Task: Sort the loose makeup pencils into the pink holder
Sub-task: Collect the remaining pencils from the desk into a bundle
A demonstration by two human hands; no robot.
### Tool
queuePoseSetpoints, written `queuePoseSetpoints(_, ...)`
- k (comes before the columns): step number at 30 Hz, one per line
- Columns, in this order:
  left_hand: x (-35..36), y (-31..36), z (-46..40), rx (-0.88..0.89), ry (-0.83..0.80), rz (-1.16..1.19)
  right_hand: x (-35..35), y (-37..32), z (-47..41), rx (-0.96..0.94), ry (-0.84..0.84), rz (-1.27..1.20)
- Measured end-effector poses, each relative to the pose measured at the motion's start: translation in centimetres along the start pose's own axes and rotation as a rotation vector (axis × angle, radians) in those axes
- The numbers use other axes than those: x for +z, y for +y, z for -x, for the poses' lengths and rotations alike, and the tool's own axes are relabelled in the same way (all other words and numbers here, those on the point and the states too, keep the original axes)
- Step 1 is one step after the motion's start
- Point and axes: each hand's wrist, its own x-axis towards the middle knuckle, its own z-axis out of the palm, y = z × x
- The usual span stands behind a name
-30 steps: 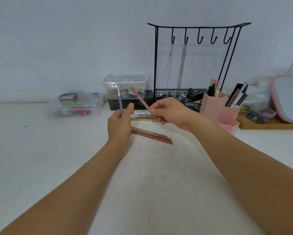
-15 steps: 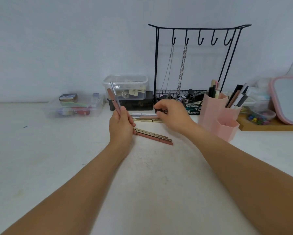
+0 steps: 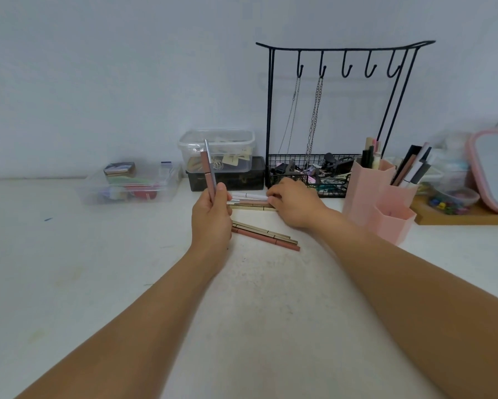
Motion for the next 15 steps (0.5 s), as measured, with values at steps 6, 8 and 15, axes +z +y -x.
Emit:
queuePoseSetpoints(6,0.0,0.1,0.3,-0.027,-0.041,-0.003,-1.6,1.7,0.0,0.102,-0.059,-0.188)
queuePoseSetpoints(8,0.0,0.2,0.3,-0.046,-0.055,0.007,-2.5,2.0,0.4,0.095,-0.079,-0.162)
queuePoseSetpoints(15,-0.1,0.2,0.3,-0.071,-0.062,0.009,-2.5,1.6,0.9,0.085,-0.092,-0.162)
